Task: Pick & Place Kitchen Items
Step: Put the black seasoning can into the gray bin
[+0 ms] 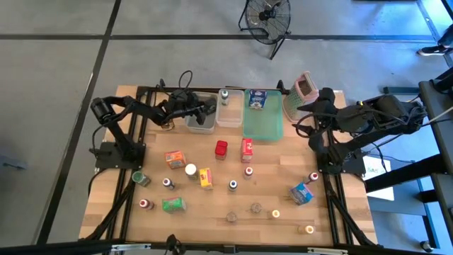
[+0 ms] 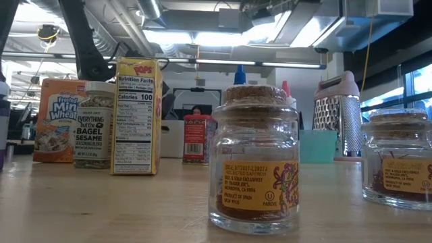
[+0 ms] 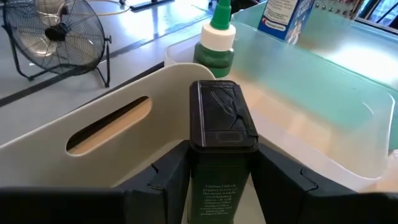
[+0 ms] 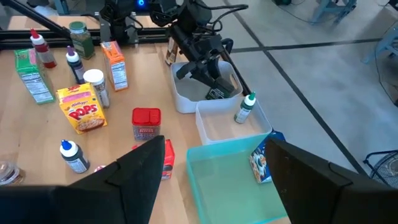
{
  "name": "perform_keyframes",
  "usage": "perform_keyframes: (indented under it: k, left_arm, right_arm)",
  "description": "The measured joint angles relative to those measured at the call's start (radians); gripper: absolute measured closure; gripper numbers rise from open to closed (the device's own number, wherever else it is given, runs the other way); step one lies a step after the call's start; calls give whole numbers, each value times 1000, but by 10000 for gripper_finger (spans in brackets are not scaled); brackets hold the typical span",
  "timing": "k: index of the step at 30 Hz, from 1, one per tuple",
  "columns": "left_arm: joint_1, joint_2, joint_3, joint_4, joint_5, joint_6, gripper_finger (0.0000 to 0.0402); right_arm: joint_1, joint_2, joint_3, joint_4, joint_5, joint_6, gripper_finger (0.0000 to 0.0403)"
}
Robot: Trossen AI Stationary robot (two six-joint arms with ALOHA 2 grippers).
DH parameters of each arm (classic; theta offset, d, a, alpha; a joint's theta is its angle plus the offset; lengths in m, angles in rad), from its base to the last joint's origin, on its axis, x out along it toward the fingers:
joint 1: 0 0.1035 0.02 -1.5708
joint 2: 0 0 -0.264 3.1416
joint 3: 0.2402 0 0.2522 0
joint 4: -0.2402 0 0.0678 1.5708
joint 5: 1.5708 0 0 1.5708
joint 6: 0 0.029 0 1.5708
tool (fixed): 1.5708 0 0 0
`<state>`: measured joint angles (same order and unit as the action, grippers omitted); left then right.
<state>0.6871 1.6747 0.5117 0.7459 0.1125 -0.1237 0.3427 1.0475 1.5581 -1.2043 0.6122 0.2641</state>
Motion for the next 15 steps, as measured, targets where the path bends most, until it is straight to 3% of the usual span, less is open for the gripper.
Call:
perform_keyframes:
  k: [15]
  left_arm:
    - [0, 0, 0, 13, 49, -23, 244]
  right_arm:
    - [-7, 14, 0, 41, -23, -27, 124]
